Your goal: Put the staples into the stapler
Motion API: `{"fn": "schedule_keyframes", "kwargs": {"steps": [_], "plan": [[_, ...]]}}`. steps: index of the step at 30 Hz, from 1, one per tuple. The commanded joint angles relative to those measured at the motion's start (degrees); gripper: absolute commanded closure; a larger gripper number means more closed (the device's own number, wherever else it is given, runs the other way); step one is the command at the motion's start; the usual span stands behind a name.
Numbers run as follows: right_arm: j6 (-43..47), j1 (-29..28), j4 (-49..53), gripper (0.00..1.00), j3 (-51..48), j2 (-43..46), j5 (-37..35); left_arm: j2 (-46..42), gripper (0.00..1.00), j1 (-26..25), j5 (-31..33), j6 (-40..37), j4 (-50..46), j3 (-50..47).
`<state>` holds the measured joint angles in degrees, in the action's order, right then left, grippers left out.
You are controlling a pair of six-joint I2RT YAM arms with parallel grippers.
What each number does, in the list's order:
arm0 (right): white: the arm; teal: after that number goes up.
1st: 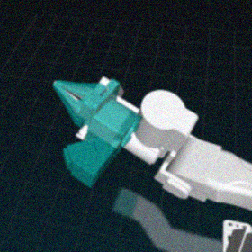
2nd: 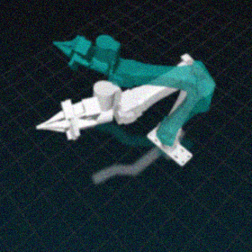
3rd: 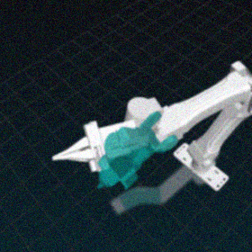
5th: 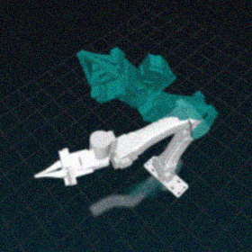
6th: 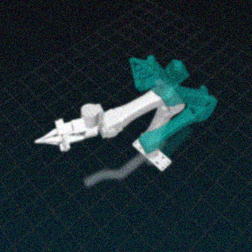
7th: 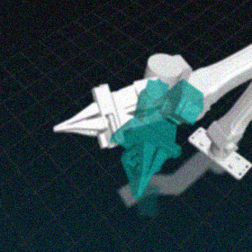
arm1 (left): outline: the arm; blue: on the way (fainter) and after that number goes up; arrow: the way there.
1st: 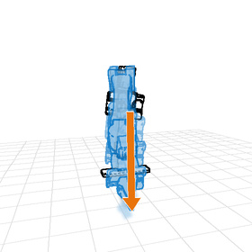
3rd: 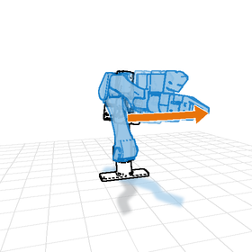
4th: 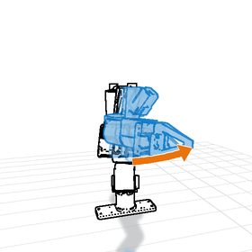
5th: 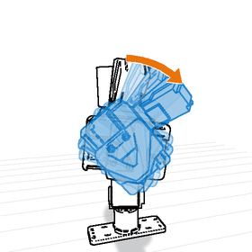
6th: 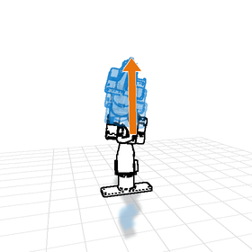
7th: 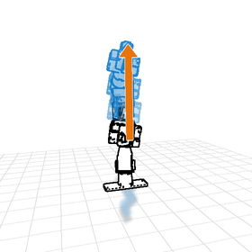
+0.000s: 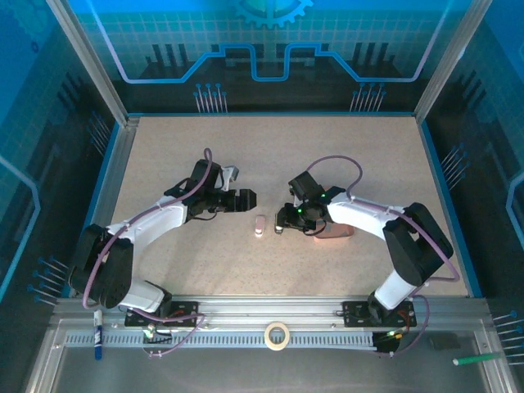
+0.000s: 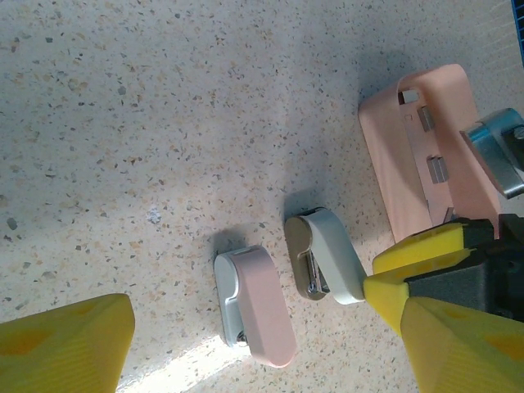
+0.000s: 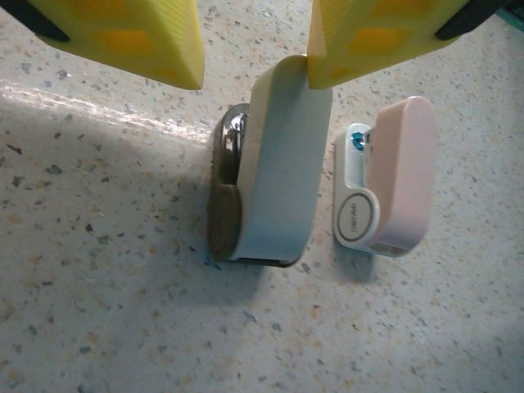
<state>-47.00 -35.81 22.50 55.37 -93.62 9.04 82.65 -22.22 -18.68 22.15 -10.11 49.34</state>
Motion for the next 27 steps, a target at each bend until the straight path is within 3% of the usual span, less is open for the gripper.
{"fn": "schedule_keyframes", "kwargs": {"steps": [1, 27], "plan": [[1.0, 0.4, 4.4, 0.63, 2.4, -1.9, -1.4, -0.3, 0.14, 0.6, -0.1, -0.8, 1.0, -1.0], [-1.1, -2.5, 11.8, 0.78, 2.0, -9.6, -10.2, 0.5, 0.14, 1.2, 0.6, -1.9, 0.6, -1.3]]}}
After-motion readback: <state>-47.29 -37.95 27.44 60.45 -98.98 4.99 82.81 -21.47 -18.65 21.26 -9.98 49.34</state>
